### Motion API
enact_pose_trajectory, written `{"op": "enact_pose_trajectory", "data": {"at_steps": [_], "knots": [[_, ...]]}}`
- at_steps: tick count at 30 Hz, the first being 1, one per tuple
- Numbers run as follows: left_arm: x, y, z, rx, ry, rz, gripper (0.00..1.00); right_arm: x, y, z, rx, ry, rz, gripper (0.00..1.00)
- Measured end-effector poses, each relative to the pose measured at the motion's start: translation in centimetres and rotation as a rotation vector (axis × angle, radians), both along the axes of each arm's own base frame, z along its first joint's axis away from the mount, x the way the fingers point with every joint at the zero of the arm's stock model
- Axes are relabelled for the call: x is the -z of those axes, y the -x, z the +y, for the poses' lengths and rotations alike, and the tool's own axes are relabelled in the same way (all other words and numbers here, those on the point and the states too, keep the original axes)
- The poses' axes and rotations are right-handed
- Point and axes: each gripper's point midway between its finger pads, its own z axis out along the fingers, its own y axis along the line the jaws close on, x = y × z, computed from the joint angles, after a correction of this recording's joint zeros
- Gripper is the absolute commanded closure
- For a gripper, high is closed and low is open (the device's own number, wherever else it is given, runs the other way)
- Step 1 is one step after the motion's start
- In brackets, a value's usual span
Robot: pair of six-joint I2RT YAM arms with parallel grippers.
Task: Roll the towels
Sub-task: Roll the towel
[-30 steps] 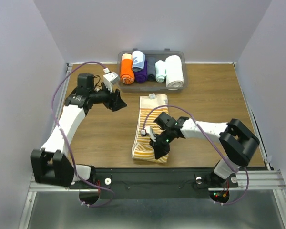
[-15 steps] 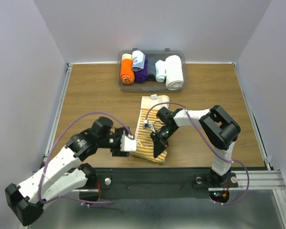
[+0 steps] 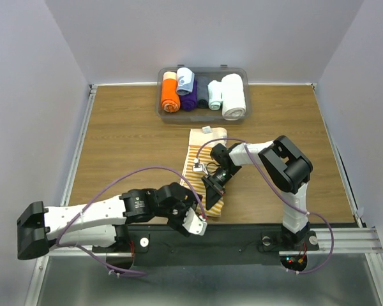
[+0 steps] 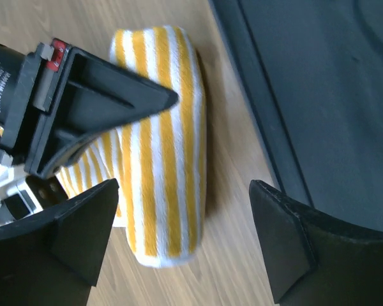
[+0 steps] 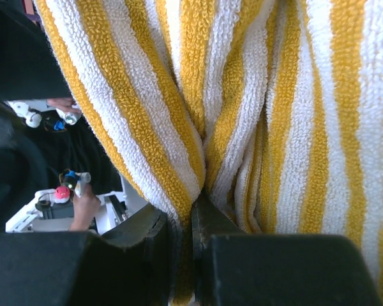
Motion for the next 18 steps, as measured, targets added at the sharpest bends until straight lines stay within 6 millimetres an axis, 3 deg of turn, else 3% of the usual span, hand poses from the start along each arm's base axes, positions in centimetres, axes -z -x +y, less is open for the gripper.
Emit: {"op": "enact_pose_trajectory", "data": {"at_steps": [3,7,18], "knots": [[1.6,-0.6,-0.9,-0.015,-0.007,-0.078,0.02,0.0,-0.1,0.1,-0.003,0.002,0.006,0.96],[4.6,-0.8,-0.1,-0.019,-0.081,-0.133,0.08,0.2,0.0,0.0,-0.004,0.007,0.027,0.96],[5.7,-1.8,-1.0,-0.063,-0.045,-0.171,0.54,0.4,0.0,-0.2,-0.01,0.012,0.041,0.93]]}}
